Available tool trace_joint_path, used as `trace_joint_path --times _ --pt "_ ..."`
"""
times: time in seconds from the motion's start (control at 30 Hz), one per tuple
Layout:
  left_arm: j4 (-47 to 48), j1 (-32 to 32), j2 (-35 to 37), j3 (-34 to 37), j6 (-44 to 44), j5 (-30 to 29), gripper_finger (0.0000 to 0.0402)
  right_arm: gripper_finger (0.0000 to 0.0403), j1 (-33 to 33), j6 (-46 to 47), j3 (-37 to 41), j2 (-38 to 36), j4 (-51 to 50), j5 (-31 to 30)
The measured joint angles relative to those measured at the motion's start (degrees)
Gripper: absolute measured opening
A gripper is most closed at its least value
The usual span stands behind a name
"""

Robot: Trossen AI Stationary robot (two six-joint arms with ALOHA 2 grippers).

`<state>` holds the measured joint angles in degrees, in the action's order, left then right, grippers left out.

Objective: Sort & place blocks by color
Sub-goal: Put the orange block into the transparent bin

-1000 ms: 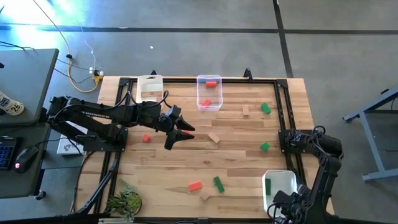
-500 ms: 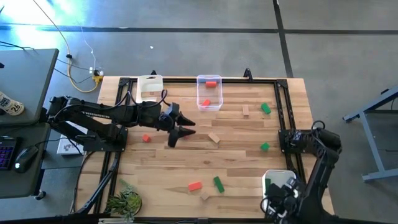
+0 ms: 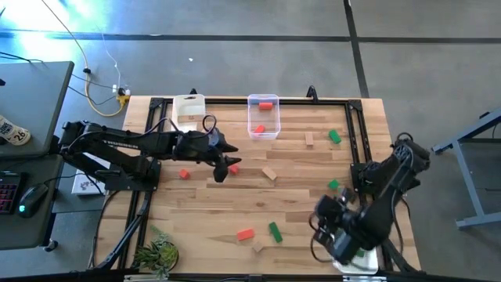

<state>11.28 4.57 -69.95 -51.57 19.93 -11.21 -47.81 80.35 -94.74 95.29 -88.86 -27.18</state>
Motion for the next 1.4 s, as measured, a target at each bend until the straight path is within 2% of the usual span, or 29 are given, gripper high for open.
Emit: trace_joint_path --times 0.17,0.33,0.6,0.7,1.0,1.4 --pt "4.39 1.68 0.0 0.0 -0.05 0.05 0.0188 0.0154 6.59 -8.84 0.0 -2.62 -0.07 -1.02" --pt "9.25 4.28 0.0 0.0 -0.11 0.06 0.0192 0.0178 13.5 -17.58 0.0 -4.62 0.08 -1.23" --pt "14.63 8.73 -0.41 0.0 1.76 0.12 0.0231 0.0211 24.97 -32.03 0.0 -5.08 0.43 -0.79" --pt "14.68 10.07 -1.18 -0.01 7.51 -1.63 0.0242 0.0213 29.48 -35.21 0.0 -5.08 1.47 -0.79" --pt "14.65 10.28 -5.44 -0.02 12.91 -1.03 0.0242 0.0213 39.48 -42.26 0.0 -5.08 5.98 -0.77" --pt "14.29 9.16 -14.68 -0.02 19.03 2.24 0.0241 0.0213 46.84 -48.7 -0.01 -5.08 10.51 1.89"
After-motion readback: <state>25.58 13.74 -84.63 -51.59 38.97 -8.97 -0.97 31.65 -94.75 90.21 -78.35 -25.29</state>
